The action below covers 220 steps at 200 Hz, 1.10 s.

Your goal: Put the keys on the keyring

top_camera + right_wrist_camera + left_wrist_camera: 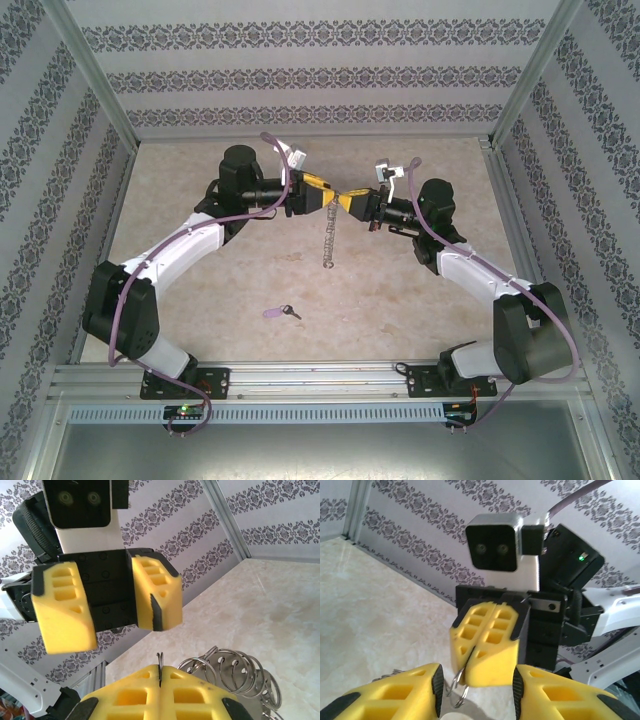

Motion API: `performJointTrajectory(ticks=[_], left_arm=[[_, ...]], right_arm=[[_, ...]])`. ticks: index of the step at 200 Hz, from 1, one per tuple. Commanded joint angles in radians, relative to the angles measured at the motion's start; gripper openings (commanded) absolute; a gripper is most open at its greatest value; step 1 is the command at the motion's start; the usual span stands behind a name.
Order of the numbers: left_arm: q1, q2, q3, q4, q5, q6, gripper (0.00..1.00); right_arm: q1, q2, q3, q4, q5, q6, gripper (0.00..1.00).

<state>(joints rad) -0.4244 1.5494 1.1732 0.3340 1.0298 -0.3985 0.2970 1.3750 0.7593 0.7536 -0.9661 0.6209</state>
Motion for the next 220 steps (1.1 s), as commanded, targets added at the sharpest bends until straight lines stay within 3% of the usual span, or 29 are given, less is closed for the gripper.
performJointTrajectory(ticks=[1, 119, 220], left_arm=[[-0.001, 0.017, -0.012, 0.117, 0.057, -0.076, 0.41], [-0.002, 0.044, -0.027, 0.069, 0.025, -0.044, 0.41], [-0.002, 0.095, -0.033, 0.203, 0.076, -0.148, 0.37]], right_arm=[[-0.001, -0.021, 0.037, 0.062, 0.003, -0.019, 0.00], [-0.014, -0.021, 0.025, 0.073, 0.001, -0.016, 0.00], [-0.021, -0.005, 0.027, 0.082, -0.002, -0.008, 0.00]])
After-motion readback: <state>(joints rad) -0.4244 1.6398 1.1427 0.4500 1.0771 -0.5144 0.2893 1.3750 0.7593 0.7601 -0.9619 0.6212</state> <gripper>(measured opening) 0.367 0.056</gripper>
